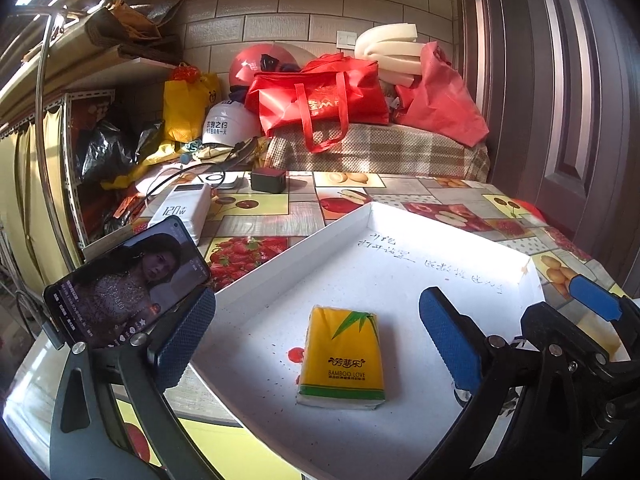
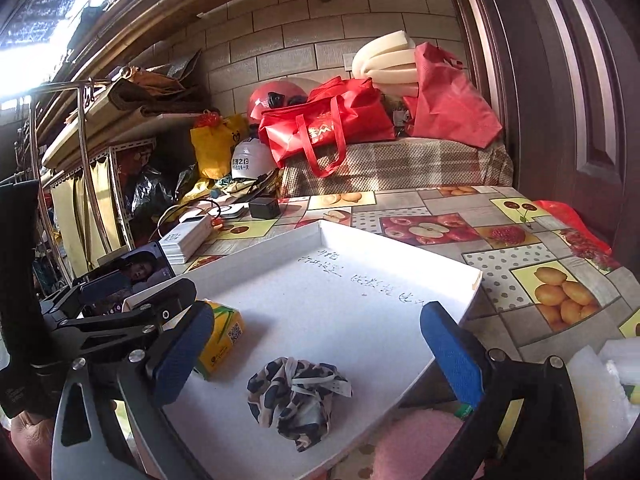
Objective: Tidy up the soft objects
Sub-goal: 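Withdraw both tools from the tray back toward the pile of soft items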
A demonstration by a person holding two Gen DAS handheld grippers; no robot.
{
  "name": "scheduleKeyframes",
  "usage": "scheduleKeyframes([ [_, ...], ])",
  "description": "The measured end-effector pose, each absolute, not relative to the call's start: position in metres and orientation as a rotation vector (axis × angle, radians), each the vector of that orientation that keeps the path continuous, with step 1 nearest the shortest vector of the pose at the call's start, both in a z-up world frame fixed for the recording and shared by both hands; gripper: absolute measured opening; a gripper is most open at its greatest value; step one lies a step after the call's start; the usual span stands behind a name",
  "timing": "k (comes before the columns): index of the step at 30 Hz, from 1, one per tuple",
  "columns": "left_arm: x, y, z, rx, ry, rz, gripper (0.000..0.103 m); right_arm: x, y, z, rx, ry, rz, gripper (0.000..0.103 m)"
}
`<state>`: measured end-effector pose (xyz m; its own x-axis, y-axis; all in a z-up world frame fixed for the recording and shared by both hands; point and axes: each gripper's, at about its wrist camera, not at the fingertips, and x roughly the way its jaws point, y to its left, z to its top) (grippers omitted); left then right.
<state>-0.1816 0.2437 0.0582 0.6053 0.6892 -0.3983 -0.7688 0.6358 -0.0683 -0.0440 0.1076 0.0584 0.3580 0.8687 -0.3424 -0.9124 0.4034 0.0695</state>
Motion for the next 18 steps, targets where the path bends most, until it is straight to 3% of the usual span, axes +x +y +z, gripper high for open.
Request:
scheduleKeyframes([
  [6,-0.193,0.224,0.064,-0.179,0.261,0.884,0.103,-0.052,0.097,0.059,-0.142,0.34,1.167,0.103],
  [18,-0.199,0.191,0.063,-0.165,0.272,0.807,0.103,-0.064,0.05,0.062,-0.132,0.301,1.23,0.103],
])
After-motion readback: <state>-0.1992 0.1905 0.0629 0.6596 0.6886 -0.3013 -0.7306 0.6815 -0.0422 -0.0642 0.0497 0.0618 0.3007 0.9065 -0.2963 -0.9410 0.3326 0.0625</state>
